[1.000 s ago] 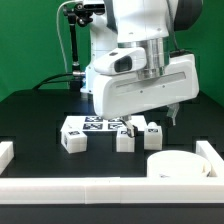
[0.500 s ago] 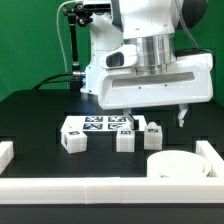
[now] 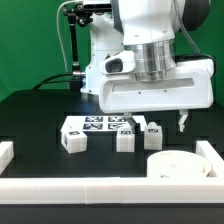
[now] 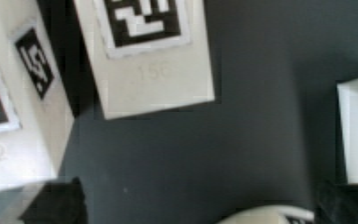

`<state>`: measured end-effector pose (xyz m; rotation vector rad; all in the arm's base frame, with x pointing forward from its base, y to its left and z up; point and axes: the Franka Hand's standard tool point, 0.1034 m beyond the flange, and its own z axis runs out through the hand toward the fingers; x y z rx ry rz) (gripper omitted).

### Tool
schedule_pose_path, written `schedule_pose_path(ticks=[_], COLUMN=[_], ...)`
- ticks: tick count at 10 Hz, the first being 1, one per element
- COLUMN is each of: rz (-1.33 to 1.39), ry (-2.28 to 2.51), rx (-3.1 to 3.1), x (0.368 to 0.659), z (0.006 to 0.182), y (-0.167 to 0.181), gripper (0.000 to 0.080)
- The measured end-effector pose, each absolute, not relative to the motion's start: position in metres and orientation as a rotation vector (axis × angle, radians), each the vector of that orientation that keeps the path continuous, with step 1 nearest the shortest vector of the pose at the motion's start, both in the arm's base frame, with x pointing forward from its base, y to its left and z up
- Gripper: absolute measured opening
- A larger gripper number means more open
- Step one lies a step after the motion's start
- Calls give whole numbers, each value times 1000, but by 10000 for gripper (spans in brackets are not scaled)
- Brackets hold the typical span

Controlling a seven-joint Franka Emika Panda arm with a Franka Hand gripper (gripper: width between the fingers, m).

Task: Assemble stool

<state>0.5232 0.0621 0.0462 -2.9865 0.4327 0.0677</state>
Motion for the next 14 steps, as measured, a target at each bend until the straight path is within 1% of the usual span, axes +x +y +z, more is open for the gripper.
schedule_pose_path(ticks=[1, 2, 3, 4, 5, 6, 8, 9, 12, 14], rz=[253, 290, 416, 534, 612, 711, 854, 971, 1242, 1306], ry=[428, 409, 393, 378, 371, 357, 335, 313, 263, 247], rx=[-2982, -2959, -2940, -2917, -2898, -2874, -2837, -2801, -2681, -2645], x=[519, 525, 517, 517, 519, 515, 506, 496, 493, 496], z=[50, 54, 55, 54, 53, 52, 45, 47, 43, 41], y=[62, 62, 61, 60, 60, 63, 69, 72, 69, 70], gripper=[648, 648, 648, 648, 648, 648, 648, 648, 648, 648])
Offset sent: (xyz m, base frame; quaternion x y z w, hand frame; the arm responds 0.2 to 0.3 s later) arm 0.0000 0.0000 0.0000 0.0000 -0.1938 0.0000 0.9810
